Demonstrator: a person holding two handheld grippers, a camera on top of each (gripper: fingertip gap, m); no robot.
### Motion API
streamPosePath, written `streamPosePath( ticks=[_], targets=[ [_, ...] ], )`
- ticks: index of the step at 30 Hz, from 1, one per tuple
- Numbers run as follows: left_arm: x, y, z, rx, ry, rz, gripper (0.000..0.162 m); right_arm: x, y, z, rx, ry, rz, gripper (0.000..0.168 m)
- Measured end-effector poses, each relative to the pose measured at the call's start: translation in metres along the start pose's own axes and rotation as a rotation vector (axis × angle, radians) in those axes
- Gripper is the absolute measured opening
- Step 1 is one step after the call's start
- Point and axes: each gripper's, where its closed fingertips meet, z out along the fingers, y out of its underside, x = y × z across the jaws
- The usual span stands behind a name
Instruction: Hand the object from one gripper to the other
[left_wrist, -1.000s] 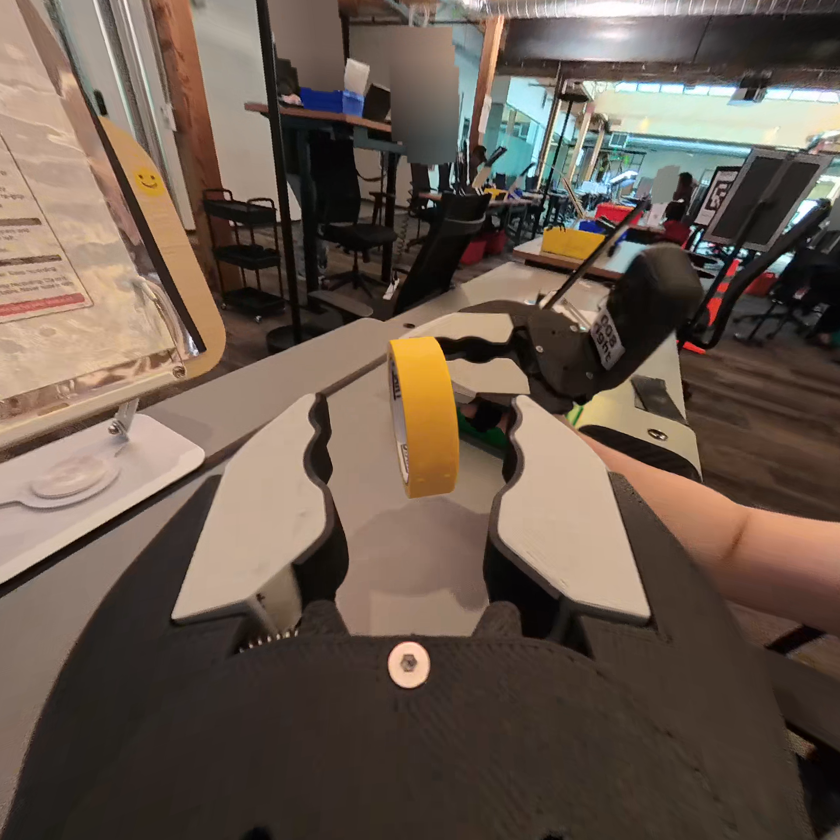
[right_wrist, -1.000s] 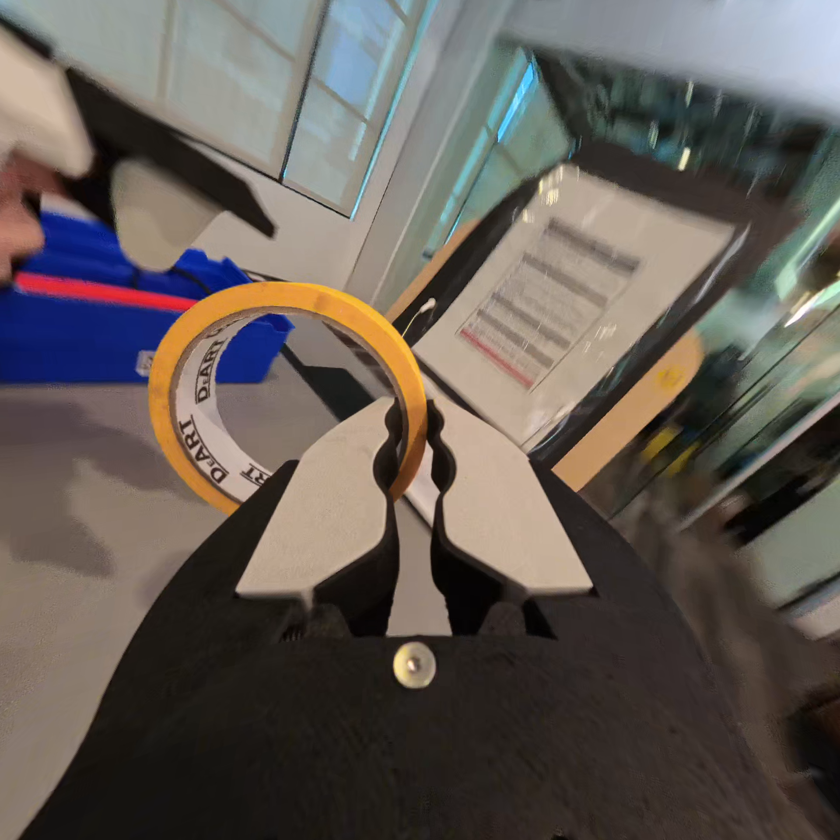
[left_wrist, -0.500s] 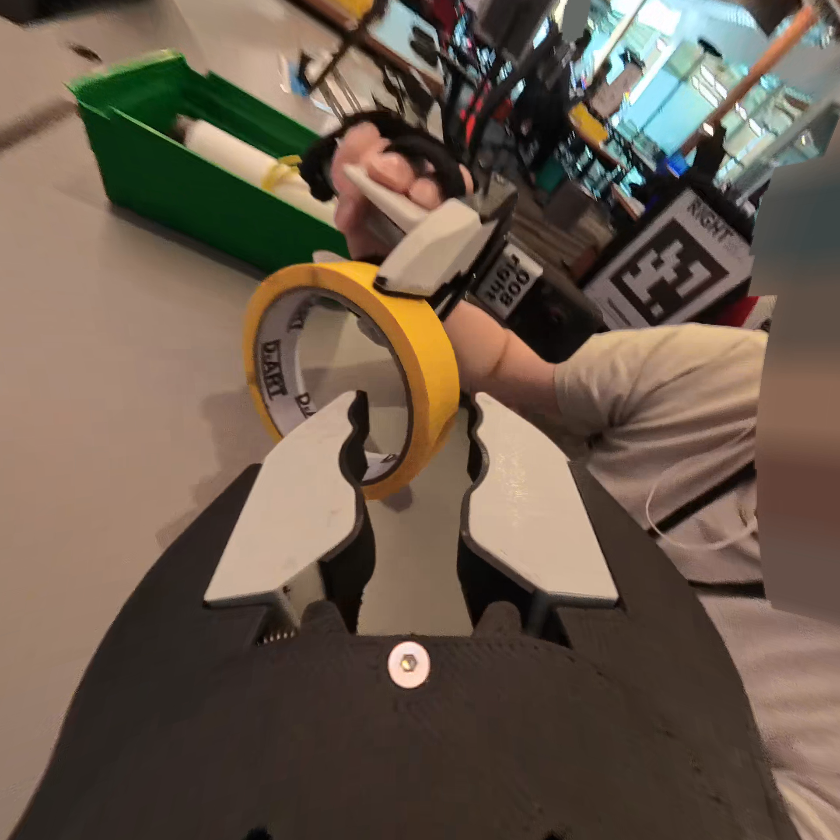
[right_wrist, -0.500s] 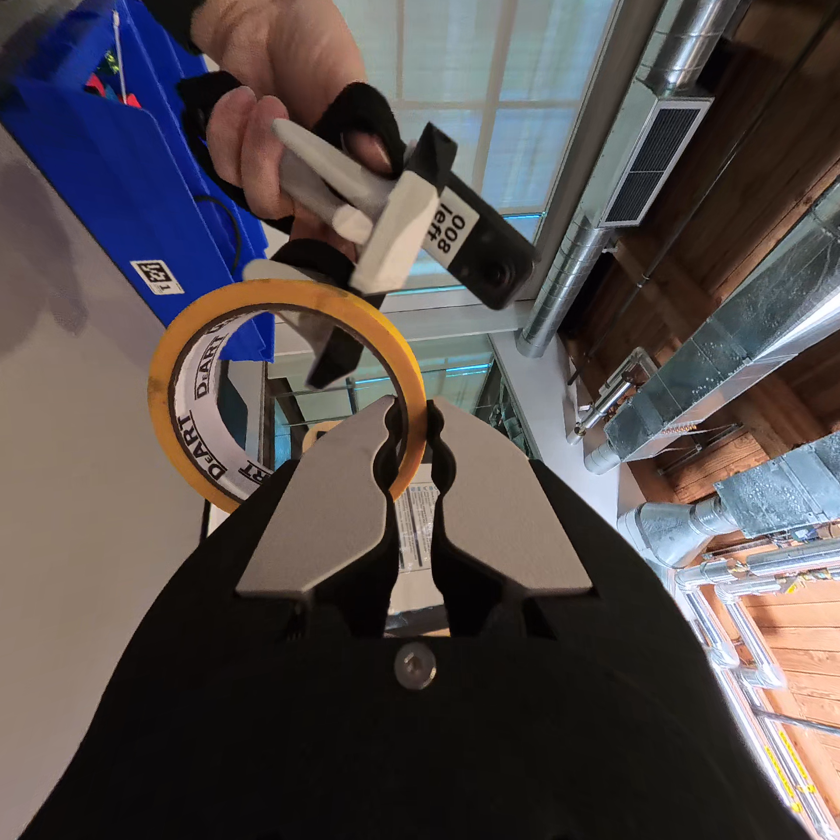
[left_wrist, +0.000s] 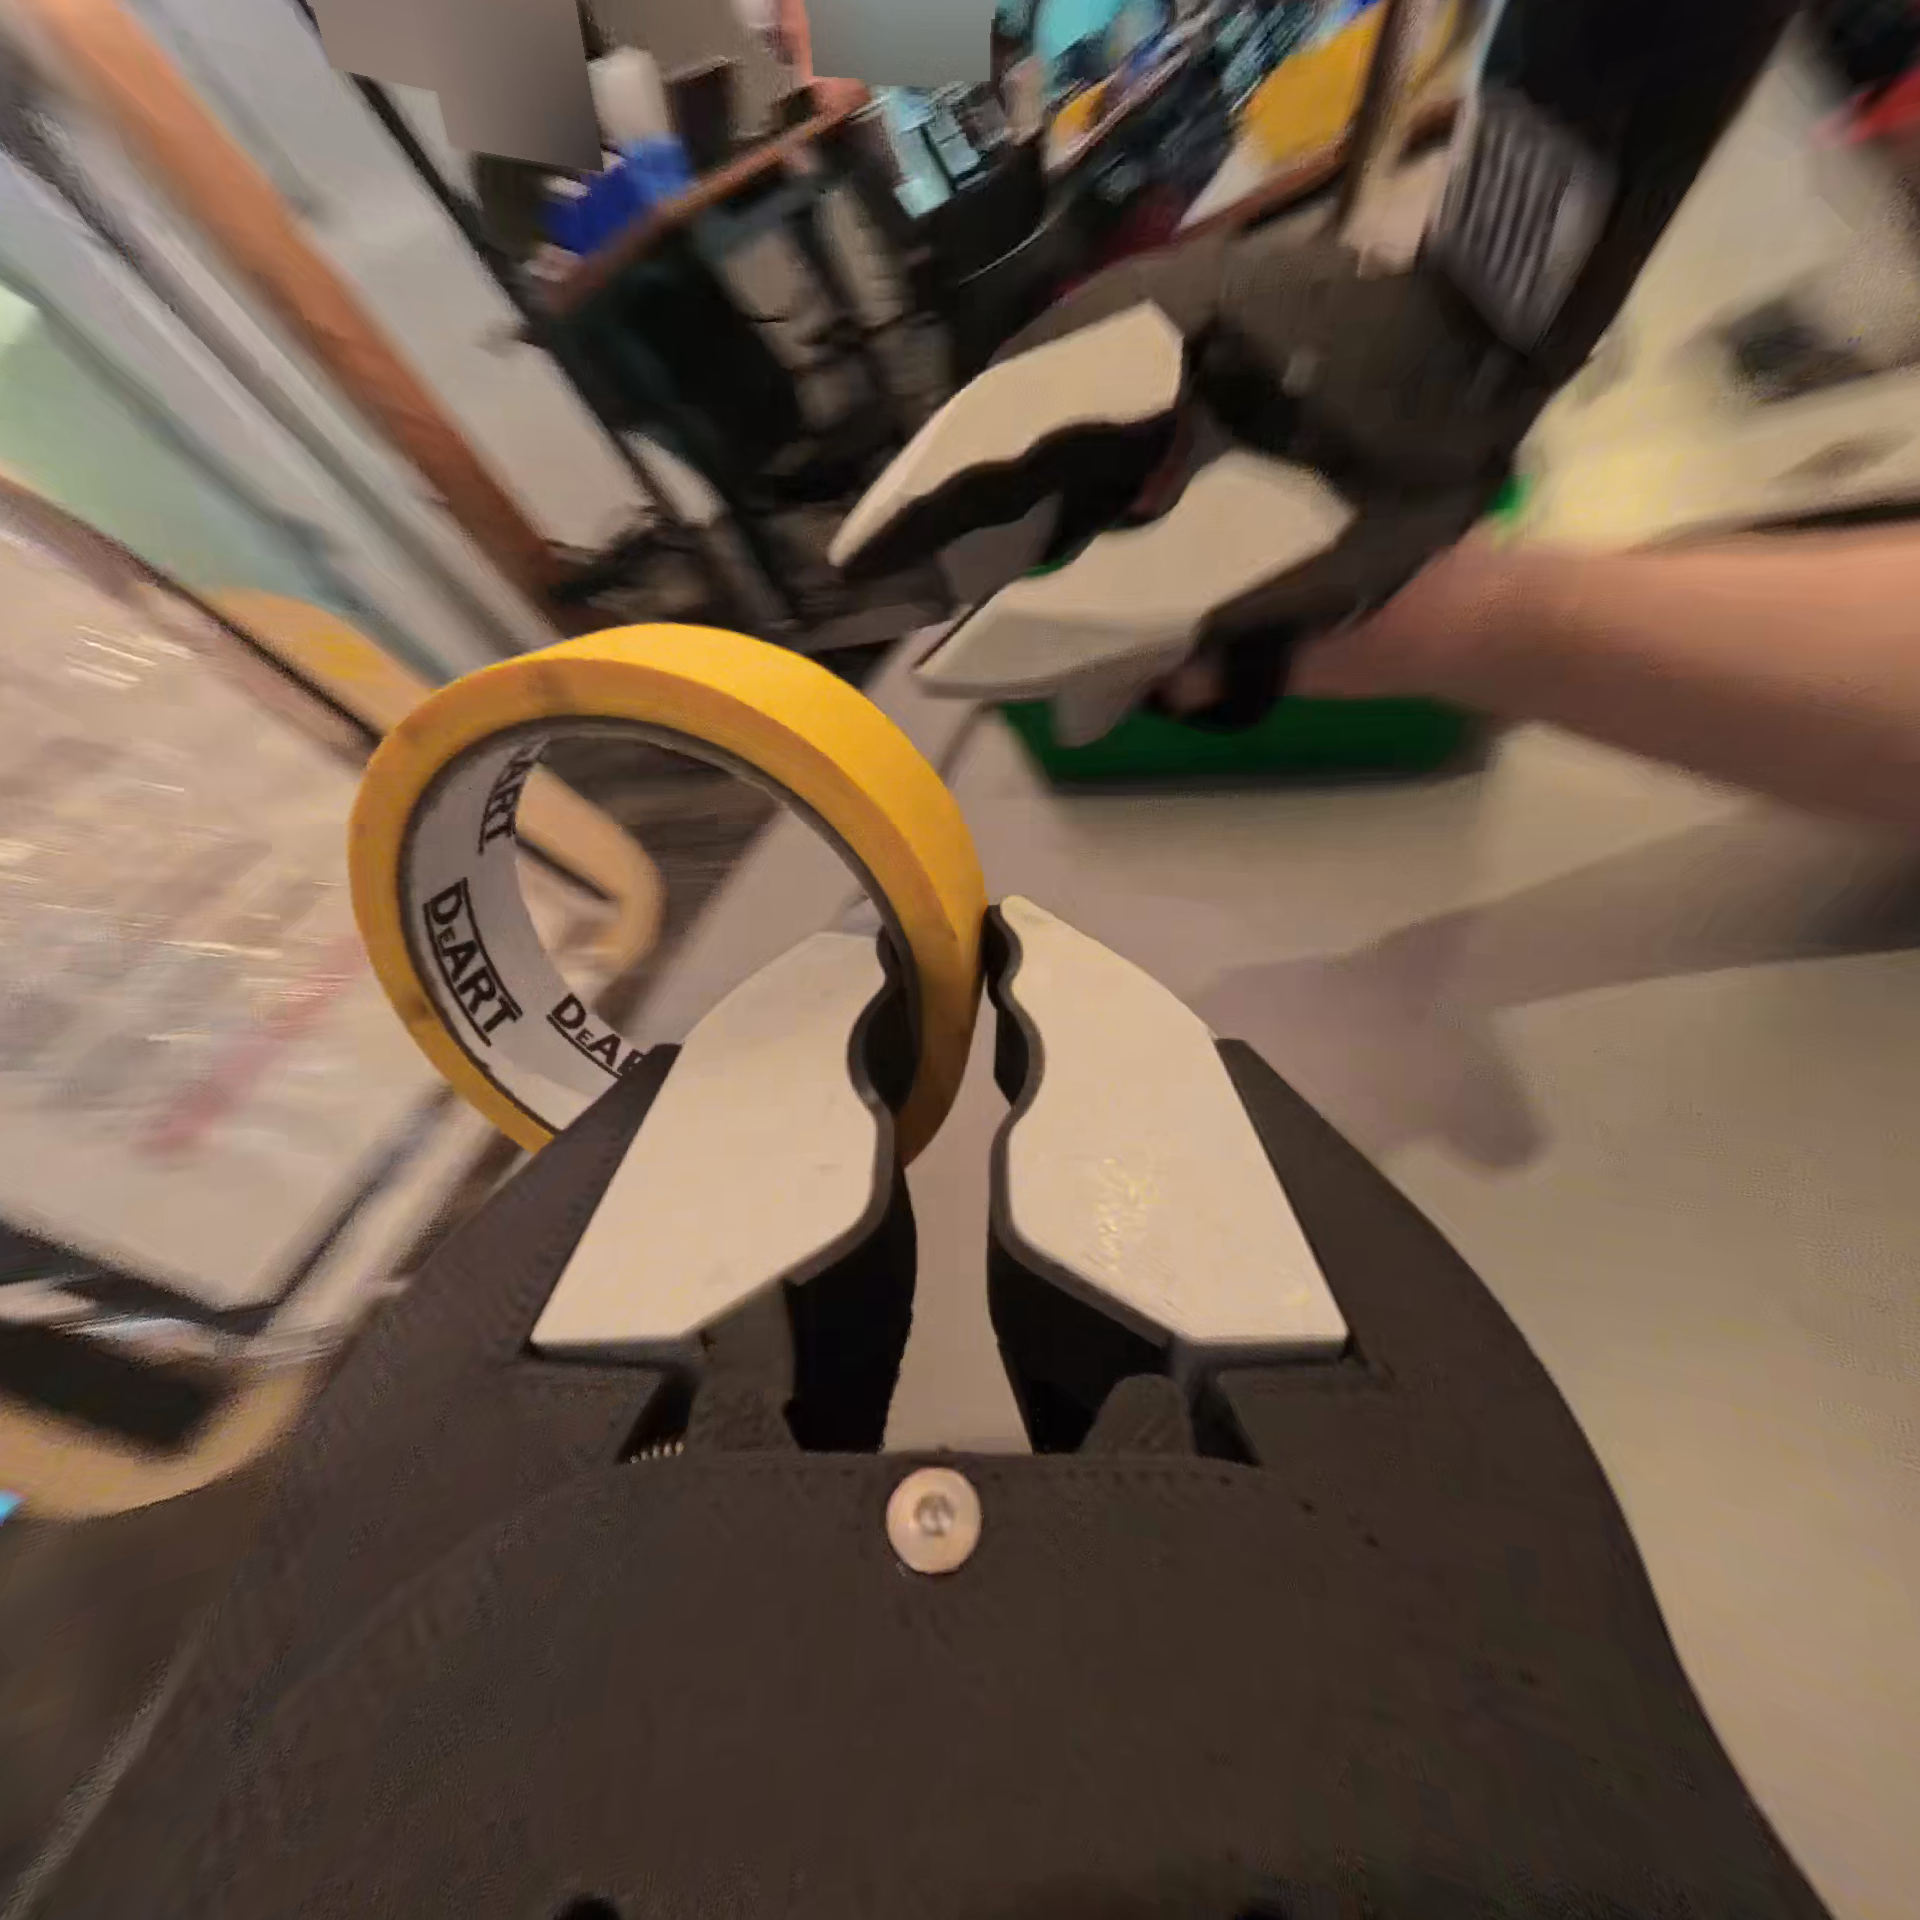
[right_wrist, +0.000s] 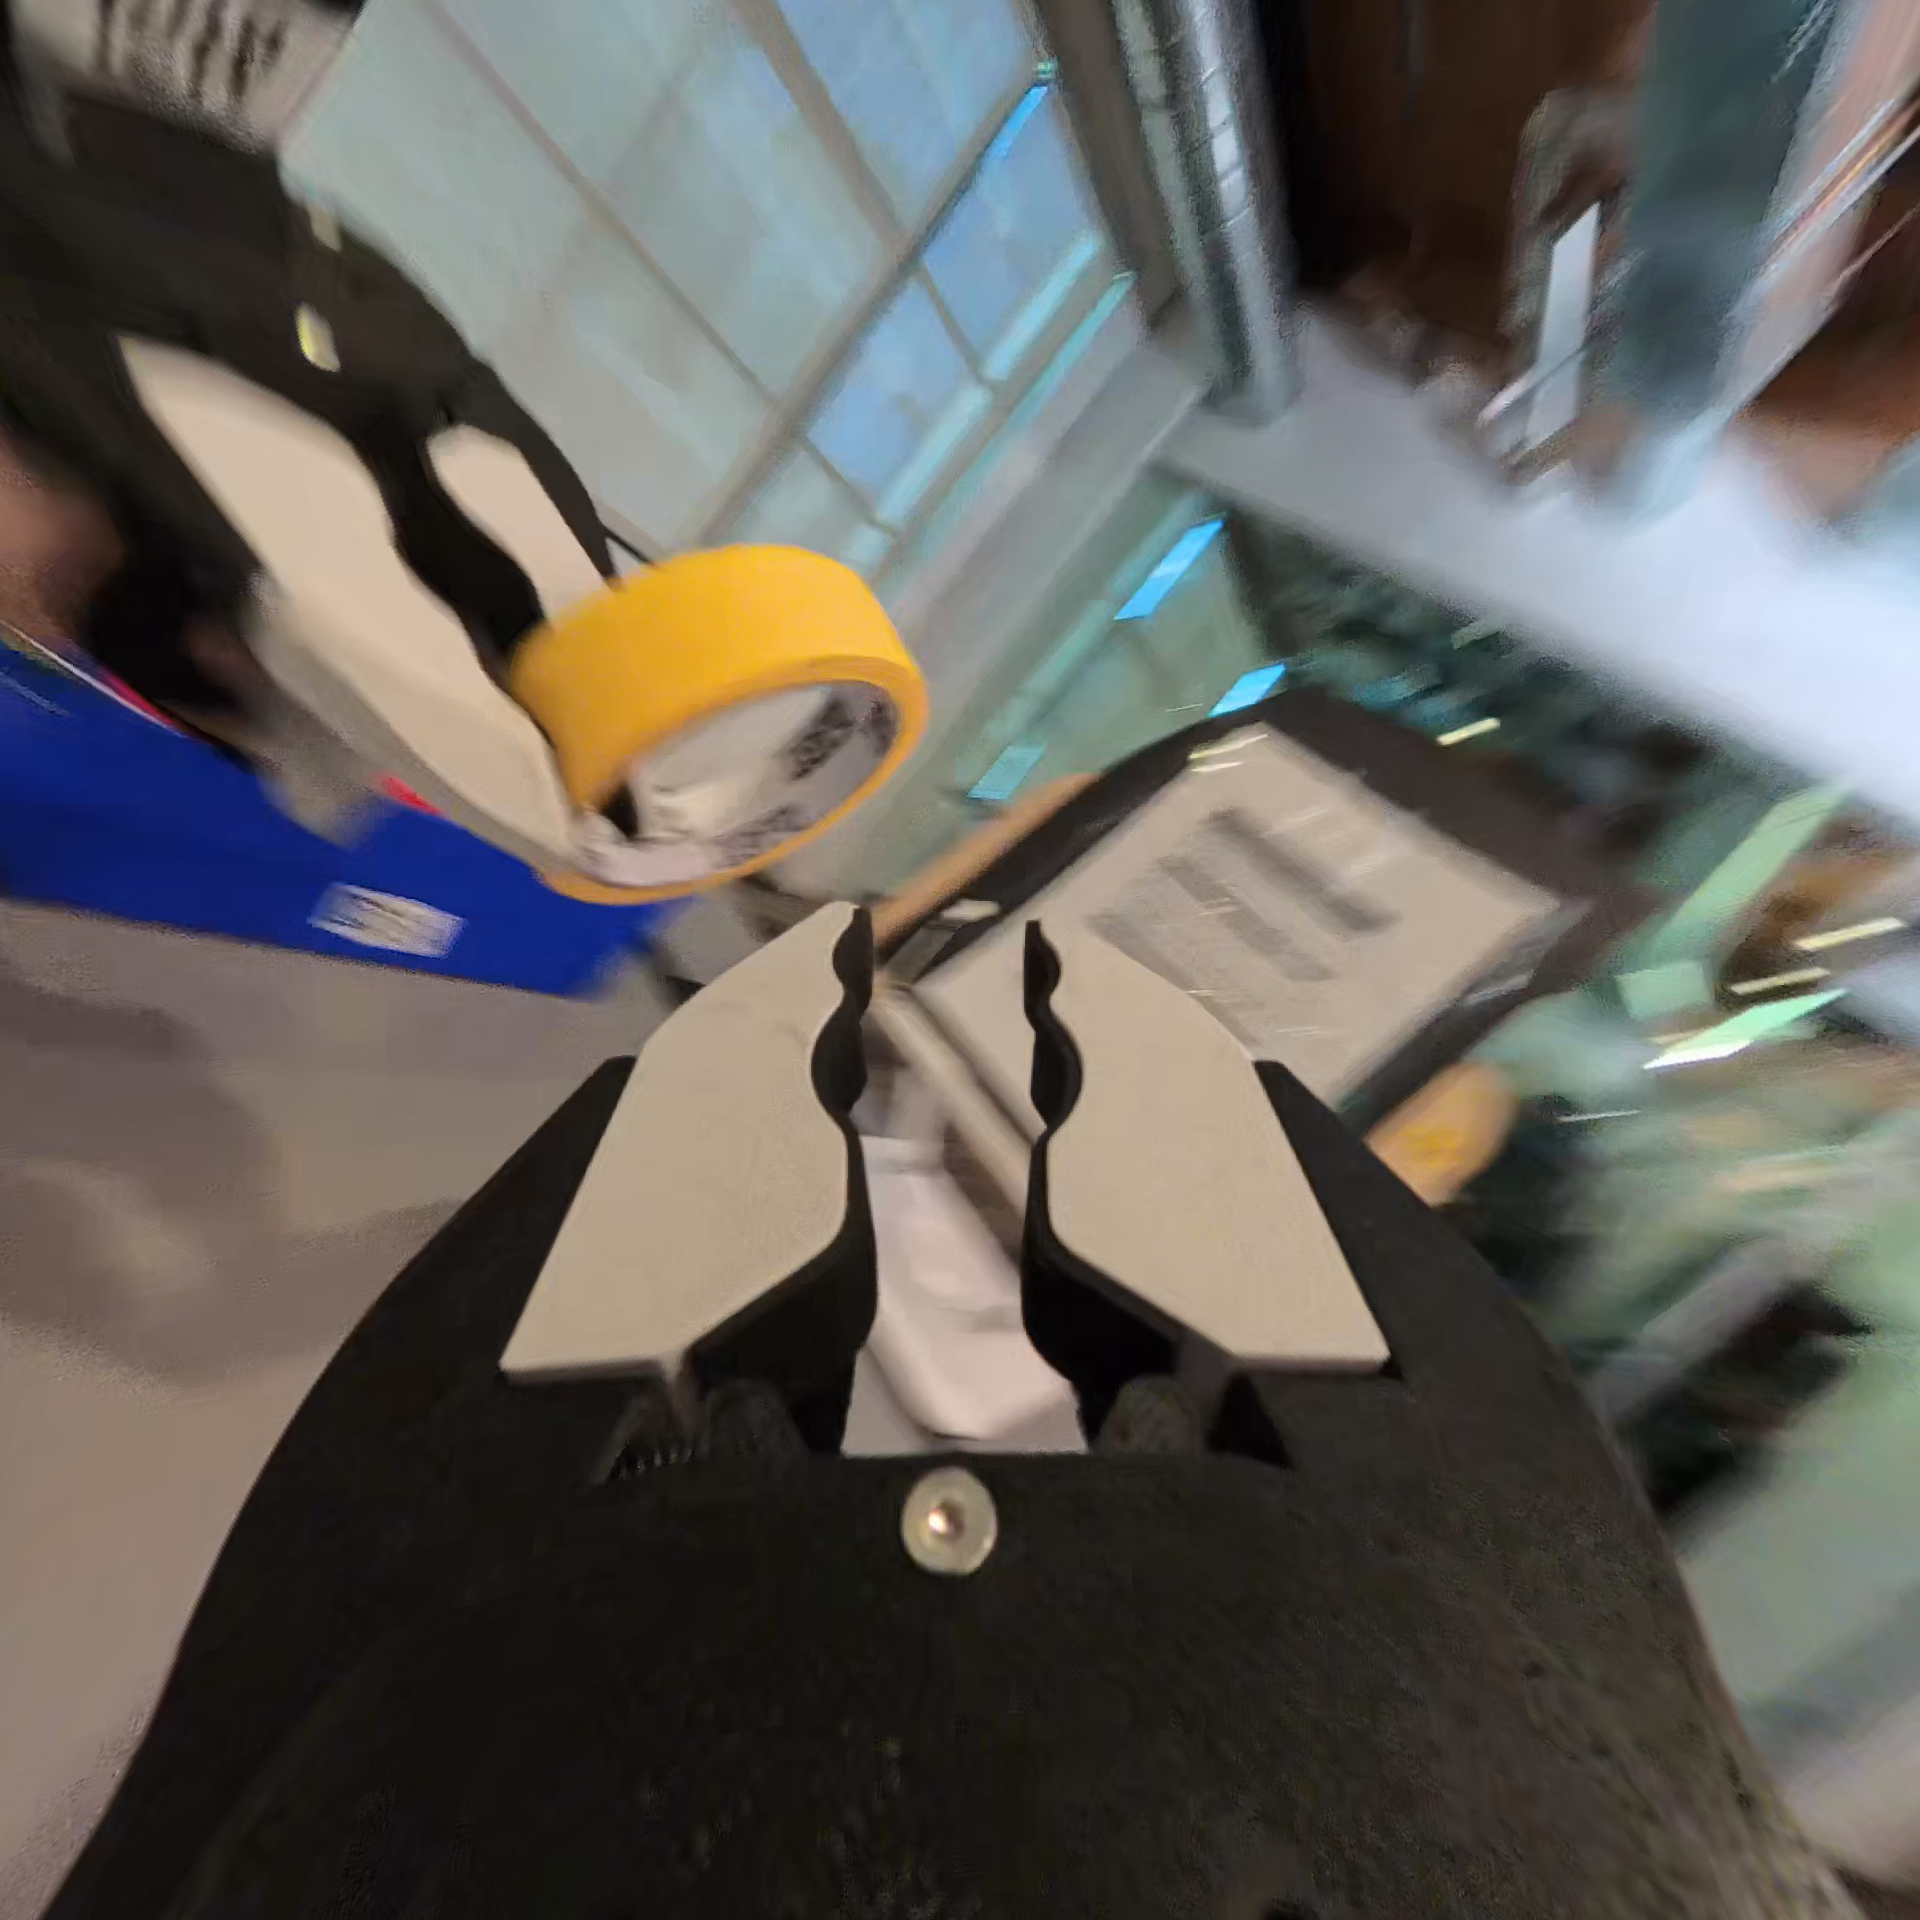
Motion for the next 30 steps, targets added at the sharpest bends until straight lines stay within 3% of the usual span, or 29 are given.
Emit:
streamPosePath(
  ticks=[3,6,10,13,17,20,24,26,30],
  targets=[
    [-0.031,0.012,0.001,-0.147,-0.392,0.413,0.010,-0.008,-0.020,0.000,0.089,-0.245,0.619,0.043],
    [-0.033,0.031,0.011,-0.327,-0.521,0.747,0.010,-0.003,-0.027,0.002,0.105,-0.286,0.935,0.052],
    [-0.018,0.056,0.031,-0.451,-0.470,0.865,0.009,-0.021,-0.008,0.013,-0.117,-0.190,0.756,0.063],
    [-0.012,0.060,0.037,-0.480,-0.456,0.886,0.009,-0.023,0.012,0.016,-0.278,-0.080,0.577,0.055],
    [-0.004,0.061,0.039,-0.479,-0.411,0.857,0.010,-0.029,0.019,0.014,-0.333,-0.121,0.566,0.030],
    [-0.003,0.047,0.039,-0.377,-0.465,0.836,0.013,-0.019,0.015,0.011,-0.264,-0.130,0.648,0.029],
    [0.000,0.019,0.033,-0.264,-0.462,0.584,0.054,0.013,0.018,0.002,-0.099,-0.081,0.865,0.029],
    [0.006,-0.001,0.027,-0.154,-0.405,0.397,0.061,0.035,0.024,-0.007,0.041,-0.047,1.055,0.029],
    [-0.002,-0.043,0.002,0.133,-0.351,0.005,0.056,0.070,0.040,-0.027,0.476,-0.112,1.630,0.029]
  ],
)
